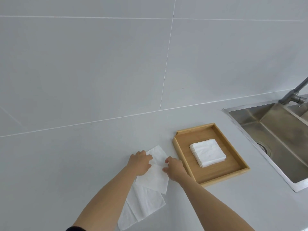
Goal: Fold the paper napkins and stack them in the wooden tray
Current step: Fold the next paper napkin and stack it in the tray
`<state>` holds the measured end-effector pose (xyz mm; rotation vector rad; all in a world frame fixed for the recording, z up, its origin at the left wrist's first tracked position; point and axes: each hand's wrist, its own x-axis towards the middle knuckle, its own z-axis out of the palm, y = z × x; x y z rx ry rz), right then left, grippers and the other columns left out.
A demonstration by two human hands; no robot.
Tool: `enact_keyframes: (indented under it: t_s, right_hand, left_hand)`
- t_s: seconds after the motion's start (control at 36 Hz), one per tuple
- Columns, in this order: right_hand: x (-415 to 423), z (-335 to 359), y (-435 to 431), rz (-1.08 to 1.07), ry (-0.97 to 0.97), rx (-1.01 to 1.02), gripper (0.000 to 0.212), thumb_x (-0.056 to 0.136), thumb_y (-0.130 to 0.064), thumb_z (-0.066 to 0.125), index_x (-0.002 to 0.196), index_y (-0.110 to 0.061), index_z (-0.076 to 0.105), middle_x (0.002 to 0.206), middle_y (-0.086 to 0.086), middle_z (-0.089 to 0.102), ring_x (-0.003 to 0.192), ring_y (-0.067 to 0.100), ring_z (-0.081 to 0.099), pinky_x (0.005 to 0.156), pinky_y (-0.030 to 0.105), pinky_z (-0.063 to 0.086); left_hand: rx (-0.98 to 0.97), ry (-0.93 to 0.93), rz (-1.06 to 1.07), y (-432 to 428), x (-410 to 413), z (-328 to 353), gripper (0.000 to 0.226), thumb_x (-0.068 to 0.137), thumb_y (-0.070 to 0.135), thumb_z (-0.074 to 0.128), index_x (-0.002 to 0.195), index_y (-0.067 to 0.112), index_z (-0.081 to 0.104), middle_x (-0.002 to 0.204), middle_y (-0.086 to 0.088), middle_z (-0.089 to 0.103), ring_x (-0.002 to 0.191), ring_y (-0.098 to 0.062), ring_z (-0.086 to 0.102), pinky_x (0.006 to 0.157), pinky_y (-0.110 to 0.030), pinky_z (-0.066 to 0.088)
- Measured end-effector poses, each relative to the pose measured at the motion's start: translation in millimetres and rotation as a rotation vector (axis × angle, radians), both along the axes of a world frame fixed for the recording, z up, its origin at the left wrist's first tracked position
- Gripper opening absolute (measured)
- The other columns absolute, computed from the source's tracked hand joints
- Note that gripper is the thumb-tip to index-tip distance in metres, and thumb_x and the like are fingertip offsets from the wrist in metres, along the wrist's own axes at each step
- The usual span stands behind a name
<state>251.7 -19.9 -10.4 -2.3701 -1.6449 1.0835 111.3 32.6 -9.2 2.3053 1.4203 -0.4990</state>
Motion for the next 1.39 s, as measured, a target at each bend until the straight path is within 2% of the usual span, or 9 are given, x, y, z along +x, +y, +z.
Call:
enact_keyframes:
  t_s: [0.42, 0.5, 0.56, 0.64, 0.75, 0.89, 1.19, 1.28, 1.39]
  right_hand:
    - [2.8, -5.7, -1.3, 0.095, -0.044, -0.071, 0.034, 0.086, -0.016, 0.061, 0.118, -0.007, 0.054, 0.125, 0.012, 0.053, 0.123, 0.028, 0.041, 0.095, 0.031, 0.041]
    - [6.1, -2.6, -0.2, 0.072, 0.024, -0.058, 0.005, 0.086, -0.012, 0.059, 0.091, -0.014, 0.058, 0.108, 0.008, 0.056, 0.115, 0.028, 0.047, 0.082, 0.029, 0.040]
    - [10.3, 0.6, 1.0, 0.046, 0.103, -0.035, 0.029, 0.085, -0.009, 0.058, 0.065, -0.023, 0.041, 0.090, 0.001, 0.049, 0.096, 0.024, 0.049, 0.071, 0.025, 0.037]
    - [17.2, 8.6, 3.4, -0.014, 0.214, -0.007, 0.030, 0.085, -0.006, 0.059, 0.065, -0.018, 0.039, 0.080, -0.001, 0.045, 0.074, 0.016, 0.045, 0.053, 0.018, 0.031]
    - [29.0, 17.1, 7.6, -0.114, 0.366, 0.044, 0.035, 0.084, -0.002, 0.059, 0.062, -0.019, 0.038, 0.066, -0.005, 0.043, 0.056, 0.007, 0.040, 0.051, 0.017, 0.032]
    - [47.5, 29.2, 12.0, -0.239, 0.539, 0.109, 0.029, 0.087, 0.001, 0.056, 0.065, -0.015, 0.044, 0.064, 0.003, 0.052, 0.055, 0.013, 0.051, 0.055, 0.021, 0.045]
    - [121.1, 58.0, 25.7, -0.364, 0.602, 0.248, 0.015, 0.090, -0.003, 0.053, 0.077, -0.009, 0.047, 0.070, 0.002, 0.047, 0.069, 0.019, 0.049, 0.064, 0.030, 0.047]
    - [146.9, 57.6, 28.5, -0.386, 0.560, 0.253, 0.027, 0.089, -0.004, 0.052, 0.067, -0.014, 0.041, 0.069, 0.002, 0.042, 0.078, 0.023, 0.044, 0.069, 0.036, 0.043]
    - [178.8, 52.2, 30.6, -0.405, 0.531, 0.234, 0.034, 0.089, -0.003, 0.052, 0.063, -0.016, 0.035, 0.067, 0.000, 0.036, 0.079, 0.023, 0.041, 0.065, 0.034, 0.042]
  left_hand:
    - [0.032, 0.013, 0.048, -0.6, 9.6, -7.9, 0.036, 0.085, 0.025, 0.061, 0.118, 0.013, 0.052, 0.131, -0.008, 0.038, 0.124, -0.026, 0.037, 0.100, -0.035, 0.034]
    - [0.032, -0.004, 0.072, 0.0, 9.6, -4.8, 0.030, 0.086, 0.022, 0.059, 0.116, 0.014, 0.056, 0.130, -0.008, 0.042, 0.124, -0.026, 0.039, 0.101, -0.035, 0.034]
    - [-0.009, -0.046, 0.126, 1.9, 9.2, -0.4, 0.026, 0.087, 0.022, 0.058, 0.112, 0.016, 0.058, 0.128, -0.006, 0.048, 0.122, -0.025, 0.042, 0.100, -0.035, 0.034]
    - [-0.119, -0.167, 0.270, 6.3, 4.8, 7.8, 0.008, 0.084, 0.020, 0.062, 0.088, 0.022, 0.055, 0.110, -0.002, 0.057, 0.116, -0.024, 0.052, 0.086, -0.030, 0.034]
    - [-0.241, -0.462, 0.447, 10.5, 0.9, 16.4, 0.036, 0.080, 0.006, 0.067, 0.059, 0.021, 0.043, 0.070, 0.006, 0.046, 0.082, -0.021, 0.049, 0.056, -0.019, 0.032]
    - [-0.268, -0.707, 0.589, 12.2, 10.6, 32.8, 0.033, 0.082, -0.001, 0.061, 0.060, 0.017, 0.045, 0.066, 0.001, 0.047, 0.061, -0.011, 0.043, 0.055, -0.022, 0.032]
    - [-0.254, -0.934, 0.680, 10.1, 81.7, 49.7, 0.030, 0.086, -0.001, 0.054, 0.079, 0.025, 0.039, 0.103, -0.017, 0.054, 0.087, -0.027, 0.053, 0.064, -0.028, 0.043]
    - [-0.266, -0.932, 0.666, 7.5, 105.7, 49.6, 0.025, 0.087, -0.002, 0.052, 0.091, 0.017, 0.037, 0.098, -0.014, 0.054, 0.087, -0.028, 0.053, 0.066, -0.029, 0.044]
    - [-0.233, -0.905, 0.634, 6.8, 134.9, 47.1, 0.034, 0.086, -0.001, 0.054, 0.074, 0.026, 0.038, 0.080, -0.007, 0.048, 0.079, -0.025, 0.050, 0.072, -0.036, 0.043]
